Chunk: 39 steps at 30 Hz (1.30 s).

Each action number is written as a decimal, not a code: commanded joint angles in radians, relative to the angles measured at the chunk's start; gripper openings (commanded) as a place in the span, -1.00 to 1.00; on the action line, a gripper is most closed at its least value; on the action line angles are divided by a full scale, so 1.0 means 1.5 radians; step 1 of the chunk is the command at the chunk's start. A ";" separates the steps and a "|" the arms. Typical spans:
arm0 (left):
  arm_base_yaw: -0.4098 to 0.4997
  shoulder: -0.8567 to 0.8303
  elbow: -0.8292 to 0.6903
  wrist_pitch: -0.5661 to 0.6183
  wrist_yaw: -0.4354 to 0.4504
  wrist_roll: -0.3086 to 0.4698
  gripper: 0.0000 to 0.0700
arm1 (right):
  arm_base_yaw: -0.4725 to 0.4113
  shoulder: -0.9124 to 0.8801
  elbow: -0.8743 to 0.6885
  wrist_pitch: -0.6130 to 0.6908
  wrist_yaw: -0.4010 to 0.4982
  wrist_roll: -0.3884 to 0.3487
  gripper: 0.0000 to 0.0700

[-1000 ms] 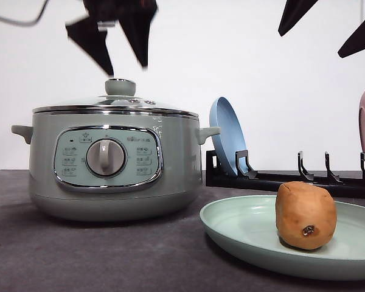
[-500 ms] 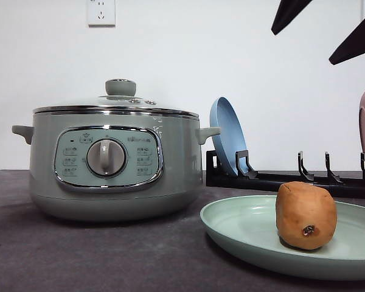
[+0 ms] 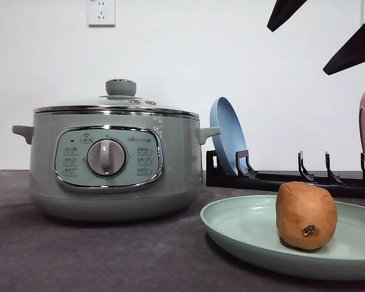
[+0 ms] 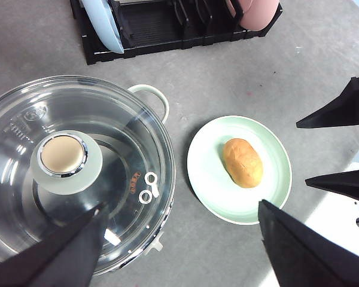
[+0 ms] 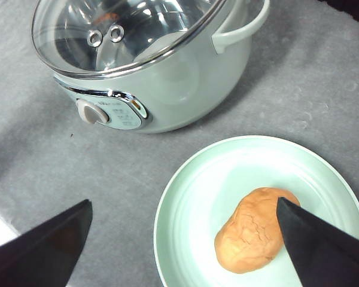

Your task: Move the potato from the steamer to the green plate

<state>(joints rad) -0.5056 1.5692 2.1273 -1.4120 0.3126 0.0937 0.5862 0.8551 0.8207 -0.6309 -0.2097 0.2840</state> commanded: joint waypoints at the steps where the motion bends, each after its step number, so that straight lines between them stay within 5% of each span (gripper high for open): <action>1: -0.005 0.005 0.018 -0.019 0.002 -0.001 0.45 | 0.005 0.003 0.009 -0.003 -0.001 -0.007 0.78; 4: -0.005 0.005 0.018 -0.019 0.002 -0.001 0.26 | 0.005 0.003 0.009 -0.006 0.000 -0.007 0.71; 6: -0.005 0.005 0.018 -0.019 0.002 -0.001 -0.14 | 0.005 0.003 0.009 -0.006 0.000 -0.007 0.42; 9: -0.005 0.005 0.018 -0.019 0.002 -0.001 -0.95 | 0.005 0.003 0.009 -0.005 0.000 -0.007 -0.67; 11: -0.005 0.005 0.018 -0.019 0.002 -0.001 -1.00 | 0.005 0.003 0.009 -0.005 0.000 -0.008 -1.00; 39: -0.005 0.005 0.018 -0.019 0.002 -0.001 -1.00 | 0.005 0.003 0.009 0.004 0.000 -0.008 -1.00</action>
<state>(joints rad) -0.5056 1.5692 2.1273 -1.4122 0.3130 0.0914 0.5865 0.8551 0.8207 -0.6373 -0.2095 0.2836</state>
